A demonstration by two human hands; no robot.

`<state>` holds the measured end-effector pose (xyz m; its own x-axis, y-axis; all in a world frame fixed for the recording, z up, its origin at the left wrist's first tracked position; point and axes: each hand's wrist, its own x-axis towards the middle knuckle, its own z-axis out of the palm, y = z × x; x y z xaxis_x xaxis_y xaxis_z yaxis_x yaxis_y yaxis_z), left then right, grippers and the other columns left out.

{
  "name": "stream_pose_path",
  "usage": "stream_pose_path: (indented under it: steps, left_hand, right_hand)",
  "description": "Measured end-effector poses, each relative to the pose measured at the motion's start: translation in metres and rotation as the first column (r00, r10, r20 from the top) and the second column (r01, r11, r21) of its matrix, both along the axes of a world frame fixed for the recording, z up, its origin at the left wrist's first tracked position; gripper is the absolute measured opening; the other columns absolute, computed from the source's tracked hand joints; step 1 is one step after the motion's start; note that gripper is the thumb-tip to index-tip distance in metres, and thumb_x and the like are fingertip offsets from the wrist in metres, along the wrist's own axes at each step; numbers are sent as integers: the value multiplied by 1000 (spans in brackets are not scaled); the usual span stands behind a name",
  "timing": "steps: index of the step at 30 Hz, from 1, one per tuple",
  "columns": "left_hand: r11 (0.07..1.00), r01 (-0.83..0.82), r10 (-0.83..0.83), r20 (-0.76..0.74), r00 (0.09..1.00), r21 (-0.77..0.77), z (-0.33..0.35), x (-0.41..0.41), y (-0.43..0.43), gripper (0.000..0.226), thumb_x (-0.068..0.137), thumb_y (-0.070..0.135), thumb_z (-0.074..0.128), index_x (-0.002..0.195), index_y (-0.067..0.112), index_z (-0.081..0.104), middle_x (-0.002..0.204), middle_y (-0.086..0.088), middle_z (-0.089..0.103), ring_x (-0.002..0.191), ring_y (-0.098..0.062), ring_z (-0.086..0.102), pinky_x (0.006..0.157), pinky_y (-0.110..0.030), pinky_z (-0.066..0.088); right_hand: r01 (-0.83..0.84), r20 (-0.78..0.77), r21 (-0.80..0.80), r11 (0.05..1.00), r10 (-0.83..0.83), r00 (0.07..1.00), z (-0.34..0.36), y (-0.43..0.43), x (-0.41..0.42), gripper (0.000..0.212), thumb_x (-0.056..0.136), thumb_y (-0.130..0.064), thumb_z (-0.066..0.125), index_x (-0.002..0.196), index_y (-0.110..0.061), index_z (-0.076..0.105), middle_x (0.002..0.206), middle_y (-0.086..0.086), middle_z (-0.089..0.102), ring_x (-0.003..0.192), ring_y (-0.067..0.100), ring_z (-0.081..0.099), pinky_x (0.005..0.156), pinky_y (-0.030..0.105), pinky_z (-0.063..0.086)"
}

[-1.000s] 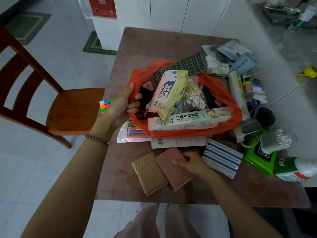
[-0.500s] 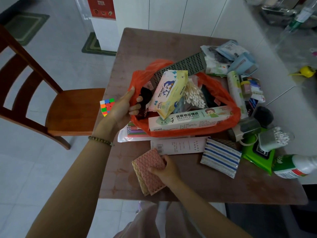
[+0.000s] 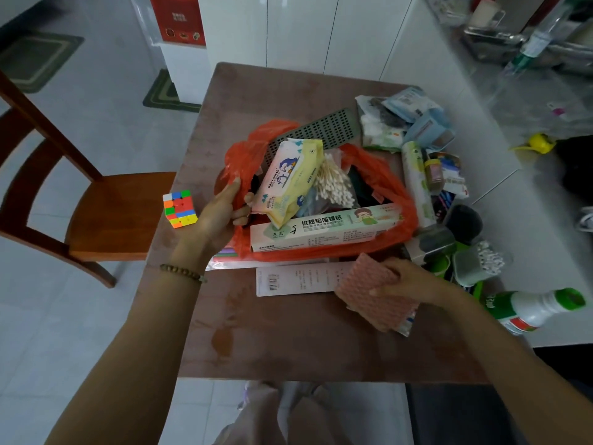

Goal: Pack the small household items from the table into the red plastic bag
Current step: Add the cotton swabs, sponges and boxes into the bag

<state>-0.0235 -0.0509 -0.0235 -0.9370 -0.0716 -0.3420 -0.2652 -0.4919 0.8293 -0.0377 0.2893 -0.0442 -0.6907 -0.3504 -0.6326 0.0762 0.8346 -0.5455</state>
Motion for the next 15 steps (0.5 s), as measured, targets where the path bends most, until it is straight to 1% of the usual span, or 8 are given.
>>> stream_pose_path:
  steps: [2, 3, 5, 7, 8, 10, 12, 15]
  left_hand:
    - [1000, -15, 15, 3, 1000, -5, -1, -1, 3, 27, 103, 30, 30, 103, 19, 55, 54, 10, 48, 37, -1, 26, 35, -11, 23]
    - [1000, -22, 22, 7, 1000, -9, -2, -1, 4, 27, 103, 30, 30, 103, 19, 54, 54, 10, 48, 37, -2, 26, 35, -11, 23]
    - [999, -30, 30, 11, 999, -24, -3, -1, 6, 26, 103, 31, 30, 102, 19, 53, 56, 10, 48, 38, -2, 26, 35, -11, 23]
    - [998, -41, 42, 12, 999, -42, -3, 0, 8, 26, 103, 31, 29, 100, 18, 52, 56, 10, 48, 38, -2, 26, 35, -10, 23]
    - [998, -50, 50, 14, 999, -47, -3, 0, 9, 26, 103, 31, 29, 99, 18, 52, 56, 10, 48, 37, -2, 26, 35, -10, 23]
    - [997, -67, 68, 20, 997, -48, -3, 0, 12, 27, 103, 31, 30, 98, 17, 52, 55, 10, 49, 37, -2, 26, 35, -10, 24]
    - [996, -83, 84, 27, 996, -43, -4, 0, 14, 26, 102, 31, 30, 99, 17, 52, 54, 11, 50, 37, -2, 26, 35, -10, 24]
    - [995, -91, 93, 35, 995, -47, -4, -1, 16, 25, 102, 32, 31, 101, 17, 51, 54, 11, 50, 37, -2, 26, 34, -11, 25]
  right_hand:
    - [-196, -57, 196, 961, 211, 976, -9, 17, -15, 69, 71, -42, 77, 130, -17, 50, 131, -1, 45, 123, 16, 44, 99, 23, 35]
    - [-245, -52, 247, 937, 266, 963, -15, 22, -19, 82, 67, -48, 75, 136, -16, 45, 142, 3, 37, 131, 20, 36, 107, 28, 30]
    - [-237, -29, 256, 937, 252, 967, -24, 24, -22, 87, 67, -48, 77, 139, -19, 38, 147, 4, 33, 131, 21, 35, 107, 31, 31]
    - [-180, 9, 227, 957, 183, 983, -28, 23, -21, 81, 66, -48, 79, 129, -23, 35, 138, 3, 40, 116, 17, 45, 93, 28, 39]
    - [-161, 31, 233, 959, 158, 987, -29, 23, -21, 86, 62, -51, 80, 127, -23, 31, 135, 2, 41, 111, 16, 46, 89, 27, 40]
    - [-143, 31, 248, 958, 139, 990, -32, 25, -22, 105, 55, -58, 81, 134, -21, 23, 140, 2, 34, 120, 18, 42, 96, 29, 39]
    - [-153, -3, 238, 959, 158, 987, -34, 27, -21, 123, 51, -62, 80, 144, -20, 13, 150, 3, 22, 136, 21, 28, 109, 33, 30]
    - [-168, -65, 239, 957, 188, 980, -37, 29, -12, 140, 36, -78, 74, 148, -23, 10, 154, 3, 12, 142, 23, 16, 115, 37, 23]
